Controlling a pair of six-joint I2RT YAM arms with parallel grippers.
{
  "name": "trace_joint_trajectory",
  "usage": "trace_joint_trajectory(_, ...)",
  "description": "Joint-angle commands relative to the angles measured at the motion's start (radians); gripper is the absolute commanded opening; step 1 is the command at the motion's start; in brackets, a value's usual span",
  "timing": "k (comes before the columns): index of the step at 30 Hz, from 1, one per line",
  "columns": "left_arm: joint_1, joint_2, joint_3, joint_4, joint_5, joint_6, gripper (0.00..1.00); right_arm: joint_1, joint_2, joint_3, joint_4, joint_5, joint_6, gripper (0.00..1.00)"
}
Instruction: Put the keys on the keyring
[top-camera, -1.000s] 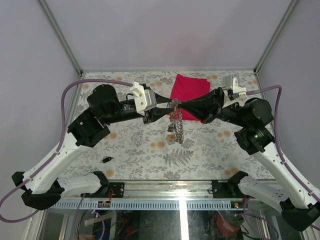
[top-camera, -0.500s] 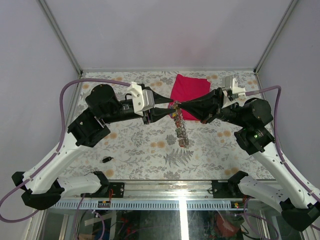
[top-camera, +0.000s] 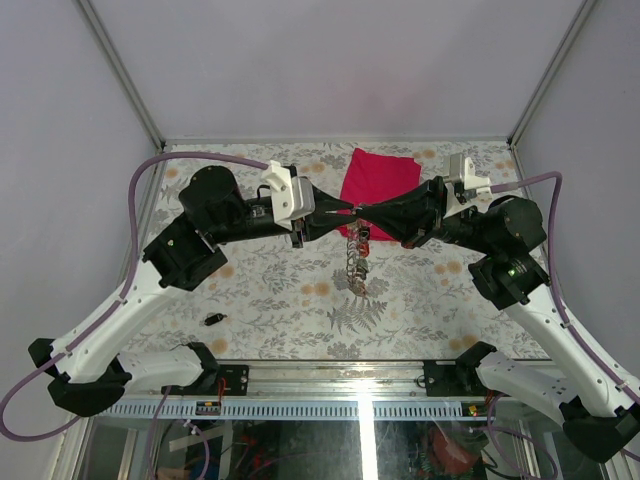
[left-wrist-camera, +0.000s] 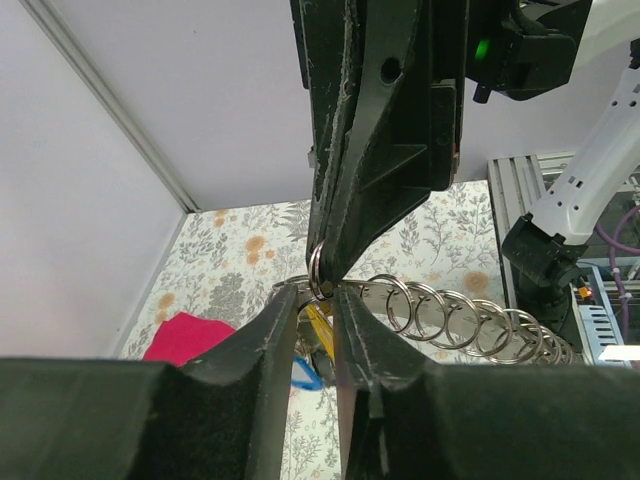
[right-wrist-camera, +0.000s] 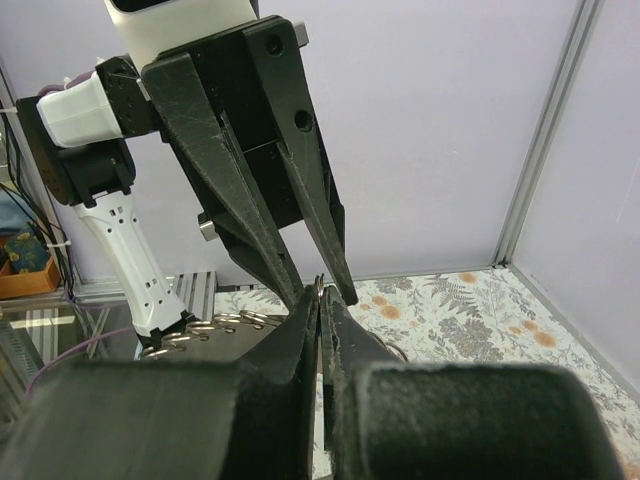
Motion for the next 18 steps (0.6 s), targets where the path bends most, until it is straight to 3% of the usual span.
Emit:
trace_joint_trajectory(1, -0.004, 0.005, 0.004, 0.074, 0.021, -0.016, 0.19, 0.004, -0.024, 0.016, 0.085, -0.008, -0.013, 0.0)
trace_joint_trajectory(8, -0.006, 0.015, 0.018, 0.07, 0.038, -0.02, 0.0, 0.004, -0.023, 0.015, 0.076, -0.017, -0.021, 0.0)
trace_joint_trajectory(13, -0.005, 0.04, 0.062, -0.001, 0.072, 0.005, 0.0, 0.004, -0.015, 0.032, 0.037, -0.054, -0.051, 0.0)
trace_joint_trajectory(18, -0.004, 0.094, 0.167, -0.205, 0.073, 0.095, 0.0, 0.004, -0.022, 0.106, -0.166, -0.058, -0.192, 0.18)
